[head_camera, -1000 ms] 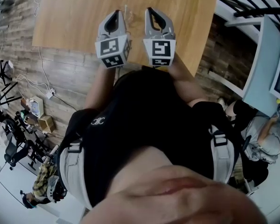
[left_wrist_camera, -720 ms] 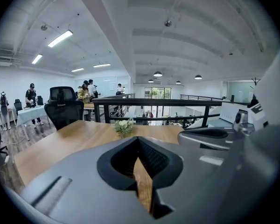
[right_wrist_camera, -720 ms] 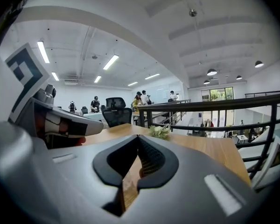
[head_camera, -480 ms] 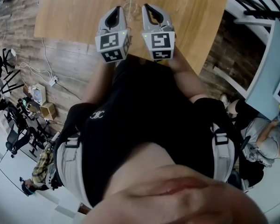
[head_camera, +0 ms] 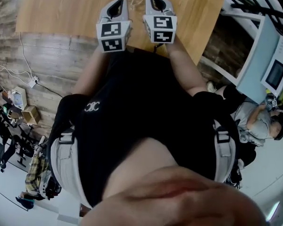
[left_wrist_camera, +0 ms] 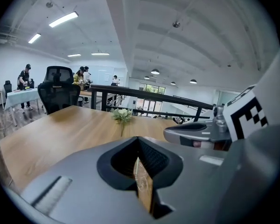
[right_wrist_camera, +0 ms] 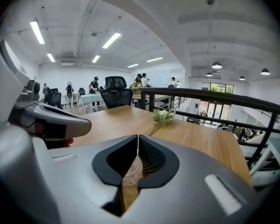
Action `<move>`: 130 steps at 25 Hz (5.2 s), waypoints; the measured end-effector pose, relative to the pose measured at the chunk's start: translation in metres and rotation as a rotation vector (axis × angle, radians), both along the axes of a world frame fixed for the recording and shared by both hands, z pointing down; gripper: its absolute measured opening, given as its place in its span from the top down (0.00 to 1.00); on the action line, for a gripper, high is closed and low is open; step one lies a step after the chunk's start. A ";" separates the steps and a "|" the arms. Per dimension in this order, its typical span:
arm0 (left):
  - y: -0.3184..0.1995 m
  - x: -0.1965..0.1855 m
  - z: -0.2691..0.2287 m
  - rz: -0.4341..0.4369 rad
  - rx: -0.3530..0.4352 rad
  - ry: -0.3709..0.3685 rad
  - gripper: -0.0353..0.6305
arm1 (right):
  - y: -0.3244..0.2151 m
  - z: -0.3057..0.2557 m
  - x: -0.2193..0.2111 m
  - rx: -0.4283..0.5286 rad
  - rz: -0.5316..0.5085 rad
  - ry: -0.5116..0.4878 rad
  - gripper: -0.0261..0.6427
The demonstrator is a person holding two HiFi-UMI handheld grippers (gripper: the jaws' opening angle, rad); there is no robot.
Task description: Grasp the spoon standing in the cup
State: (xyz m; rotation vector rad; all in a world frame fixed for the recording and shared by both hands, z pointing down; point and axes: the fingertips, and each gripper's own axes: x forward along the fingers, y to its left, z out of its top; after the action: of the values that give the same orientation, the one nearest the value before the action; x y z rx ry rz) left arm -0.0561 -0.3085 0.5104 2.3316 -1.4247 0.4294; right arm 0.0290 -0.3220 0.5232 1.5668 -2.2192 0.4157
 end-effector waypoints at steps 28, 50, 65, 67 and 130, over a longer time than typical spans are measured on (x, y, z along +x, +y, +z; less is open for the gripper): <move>0.013 -0.051 0.026 -0.044 -0.070 -0.064 0.93 | -0.055 0.094 -0.036 -0.271 -0.108 -0.066 0.81; 0.019 -0.062 0.034 -0.073 -0.087 -0.088 0.93 | -0.066 0.107 -0.029 -0.271 -0.089 0.003 0.86; 0.024 -0.060 0.029 -0.048 -0.076 -0.081 0.93 | -0.058 0.077 -0.033 -0.186 -0.074 0.000 0.95; 0.024 -0.057 0.028 -0.043 -0.072 -0.077 0.93 | -0.056 0.071 -0.033 -0.166 -0.077 -0.009 0.95; 0.021 0.074 -0.053 0.208 0.148 -0.002 0.93 | 0.062 -0.101 0.123 0.363 0.332 -0.158 0.95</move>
State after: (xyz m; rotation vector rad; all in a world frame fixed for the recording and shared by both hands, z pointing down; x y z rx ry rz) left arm 0.0178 -0.2870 0.4576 2.6116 -1.2580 0.3941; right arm 0.1518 -0.2596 0.4222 2.1768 -2.2455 0.2407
